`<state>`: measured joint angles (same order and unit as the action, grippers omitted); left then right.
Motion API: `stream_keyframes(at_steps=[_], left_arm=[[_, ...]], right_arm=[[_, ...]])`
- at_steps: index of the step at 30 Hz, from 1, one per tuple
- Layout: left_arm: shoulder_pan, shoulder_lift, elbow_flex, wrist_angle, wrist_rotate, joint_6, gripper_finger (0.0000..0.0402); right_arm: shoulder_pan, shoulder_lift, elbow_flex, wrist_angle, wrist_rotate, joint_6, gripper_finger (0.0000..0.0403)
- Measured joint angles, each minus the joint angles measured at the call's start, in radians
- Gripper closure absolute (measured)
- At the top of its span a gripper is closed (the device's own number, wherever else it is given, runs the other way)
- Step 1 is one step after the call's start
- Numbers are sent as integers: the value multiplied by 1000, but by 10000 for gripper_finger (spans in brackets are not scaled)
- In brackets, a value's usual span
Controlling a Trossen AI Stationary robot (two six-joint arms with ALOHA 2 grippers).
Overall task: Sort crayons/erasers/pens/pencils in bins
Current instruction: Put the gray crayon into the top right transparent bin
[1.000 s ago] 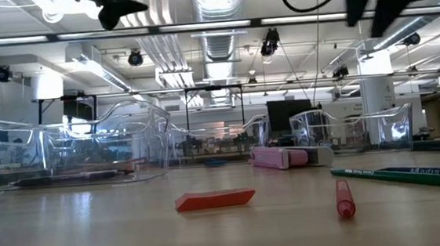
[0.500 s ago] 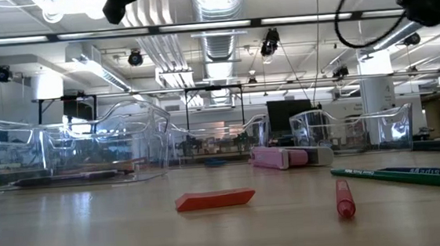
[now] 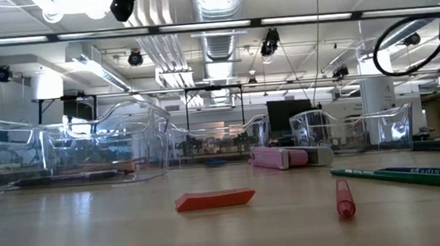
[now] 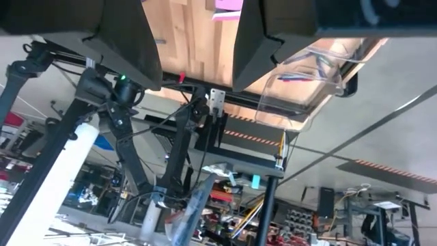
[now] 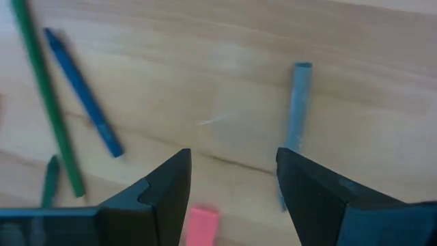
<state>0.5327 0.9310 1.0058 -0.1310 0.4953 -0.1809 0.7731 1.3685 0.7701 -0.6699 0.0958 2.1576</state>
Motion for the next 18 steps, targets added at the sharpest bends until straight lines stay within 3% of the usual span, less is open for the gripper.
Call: stream_keyframes(at_steps=[18], left_arm=[[-4, 11, 1, 5, -1, -48, 236]], right_arm=[[1, 3, -117, 37, -15, 33, 212]])
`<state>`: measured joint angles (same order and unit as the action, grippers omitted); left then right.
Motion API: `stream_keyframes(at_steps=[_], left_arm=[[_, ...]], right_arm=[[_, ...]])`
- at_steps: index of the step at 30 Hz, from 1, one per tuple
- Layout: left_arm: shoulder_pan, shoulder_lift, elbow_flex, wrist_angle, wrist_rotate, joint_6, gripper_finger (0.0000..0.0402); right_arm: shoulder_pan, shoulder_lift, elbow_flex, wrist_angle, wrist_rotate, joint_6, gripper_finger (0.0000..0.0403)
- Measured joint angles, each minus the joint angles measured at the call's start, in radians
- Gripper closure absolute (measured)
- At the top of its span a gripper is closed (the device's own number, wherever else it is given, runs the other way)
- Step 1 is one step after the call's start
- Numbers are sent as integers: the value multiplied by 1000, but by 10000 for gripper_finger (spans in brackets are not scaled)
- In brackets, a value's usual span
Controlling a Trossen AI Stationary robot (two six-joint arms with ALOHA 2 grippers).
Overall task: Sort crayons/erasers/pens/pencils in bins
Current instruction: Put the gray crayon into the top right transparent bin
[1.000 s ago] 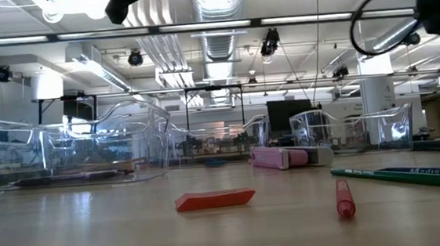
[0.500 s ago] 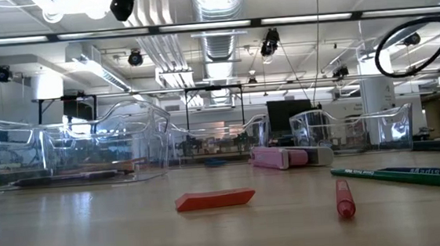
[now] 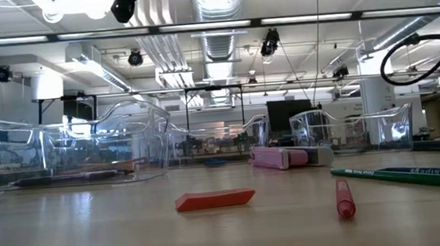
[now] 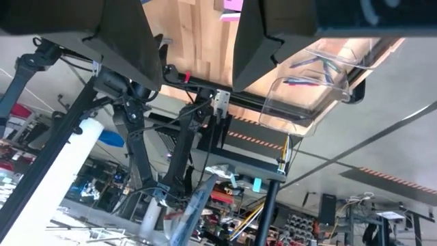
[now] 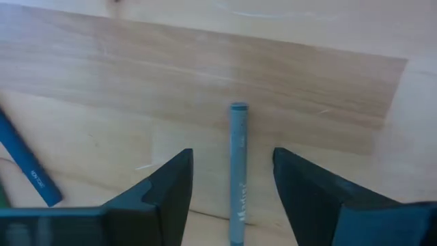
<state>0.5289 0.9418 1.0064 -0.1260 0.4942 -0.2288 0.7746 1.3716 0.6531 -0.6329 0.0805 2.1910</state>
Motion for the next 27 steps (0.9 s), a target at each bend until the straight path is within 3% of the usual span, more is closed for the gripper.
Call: stream_keyframes(at_steps=[13, 19, 22, 27], left_arm=[[0, 10, 1, 16, -8, -2, 236], [0, 25, 1, 22, -17, -3, 236], [0, 32, 1, 26, -18, -3, 236], [-1, 44, 1, 59, -21, -28, 236]], right_arm=[[0, 0, -34, 47, -10, 1, 377], [1, -41, -23, 37, 22, -2, 386], [-5, -90, -15, 27, 155, 14, 387], [-55, -223, -9, -3, 518, 41, 388]])
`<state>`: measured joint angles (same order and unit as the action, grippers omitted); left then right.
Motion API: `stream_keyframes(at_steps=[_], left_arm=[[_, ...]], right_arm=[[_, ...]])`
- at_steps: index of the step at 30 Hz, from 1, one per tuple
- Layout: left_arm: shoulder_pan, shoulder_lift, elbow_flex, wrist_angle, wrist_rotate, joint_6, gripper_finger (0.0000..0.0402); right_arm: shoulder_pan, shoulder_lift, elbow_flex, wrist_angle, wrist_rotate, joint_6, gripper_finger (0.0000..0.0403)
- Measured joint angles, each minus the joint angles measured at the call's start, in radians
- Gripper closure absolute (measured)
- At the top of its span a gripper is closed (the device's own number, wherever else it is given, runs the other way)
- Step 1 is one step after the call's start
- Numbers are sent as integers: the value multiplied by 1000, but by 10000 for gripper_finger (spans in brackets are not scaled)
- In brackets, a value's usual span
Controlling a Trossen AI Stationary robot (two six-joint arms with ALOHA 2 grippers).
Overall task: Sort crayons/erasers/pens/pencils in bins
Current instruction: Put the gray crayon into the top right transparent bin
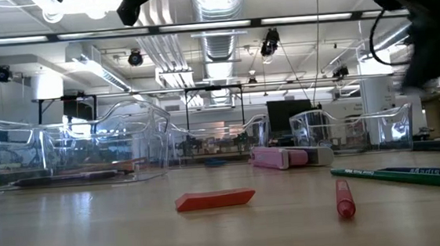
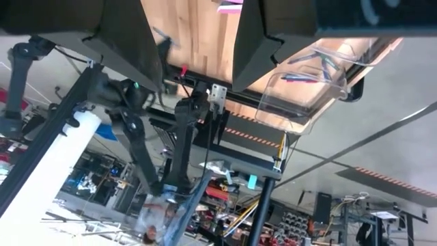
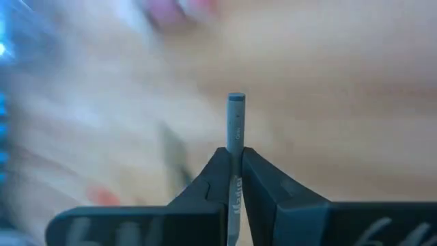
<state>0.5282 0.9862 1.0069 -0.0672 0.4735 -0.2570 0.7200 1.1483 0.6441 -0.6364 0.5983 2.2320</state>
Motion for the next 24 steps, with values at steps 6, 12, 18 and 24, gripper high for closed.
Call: stream_keyframes(at_steps=[6, 12, 18, 24], left_arm=[[-2, 0, 0, 7, 0, -19, 236], [-16, -7, 0, 8, 1, -46, 236], [-45, -7, 0, 8, 1, -55, 236], [-73, -7, 0, 7, 0, -79, 236]], right_arm=[[-224, -217, 2, -55, 406, -122, 389], [-610, -370, 62, 130, 279, -747, 390], [-1030, -372, 136, 147, -1, -1087, 390], [-1346, -296, 140, 139, -218, -1217, 389]])
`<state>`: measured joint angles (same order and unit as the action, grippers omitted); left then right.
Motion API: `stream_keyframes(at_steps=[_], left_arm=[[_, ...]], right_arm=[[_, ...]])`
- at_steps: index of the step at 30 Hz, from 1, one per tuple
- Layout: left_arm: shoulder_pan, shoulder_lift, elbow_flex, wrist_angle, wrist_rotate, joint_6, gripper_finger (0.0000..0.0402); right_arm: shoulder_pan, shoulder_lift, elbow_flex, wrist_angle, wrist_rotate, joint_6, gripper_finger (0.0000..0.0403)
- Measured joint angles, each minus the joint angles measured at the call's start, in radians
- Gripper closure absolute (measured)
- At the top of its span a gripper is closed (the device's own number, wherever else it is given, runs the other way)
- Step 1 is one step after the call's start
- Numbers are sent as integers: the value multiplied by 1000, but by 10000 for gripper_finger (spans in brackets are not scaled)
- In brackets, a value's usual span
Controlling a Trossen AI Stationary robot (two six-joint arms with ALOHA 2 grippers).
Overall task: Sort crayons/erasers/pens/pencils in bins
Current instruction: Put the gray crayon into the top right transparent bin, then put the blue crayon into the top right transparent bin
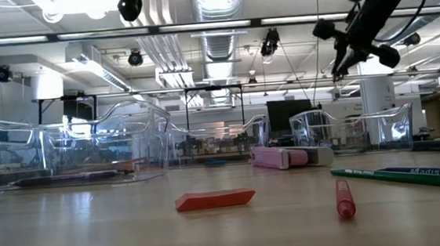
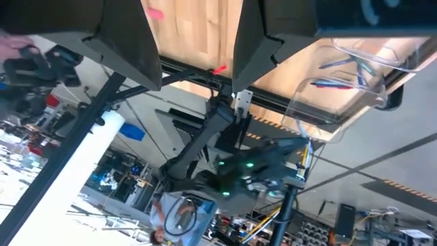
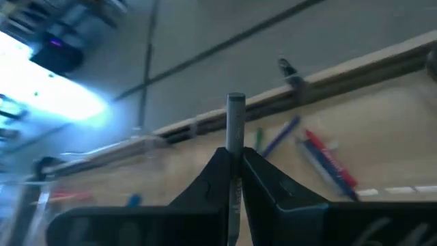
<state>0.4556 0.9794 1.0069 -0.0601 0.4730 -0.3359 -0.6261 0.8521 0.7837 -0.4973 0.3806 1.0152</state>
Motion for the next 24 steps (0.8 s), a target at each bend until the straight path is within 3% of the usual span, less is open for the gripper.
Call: stream_keyframes(at_steps=[5, 12, 15, 19, 24], left_arm=[[-22, 0, 0, 0, -2, -2, 236], [-40, 3, 0, 0, -4, -2, 236], [-42, 8, 0, 0, -7, 0, 236], [-60, 16, 0, 0, -7, 6, 236], [-91, 29, 0, 0, -3, 28, 236]], right_arm=[[-96, 50, 9, 0, -95, -85, 344], [-101, 61, 111, -62, -110, -195, 234], [-91, 59, 184, -121, -164, -268, 203], [10, 60, 274, -206, -242, -335, 194], [256, 75, 314, -267, -249, -334, 206]])
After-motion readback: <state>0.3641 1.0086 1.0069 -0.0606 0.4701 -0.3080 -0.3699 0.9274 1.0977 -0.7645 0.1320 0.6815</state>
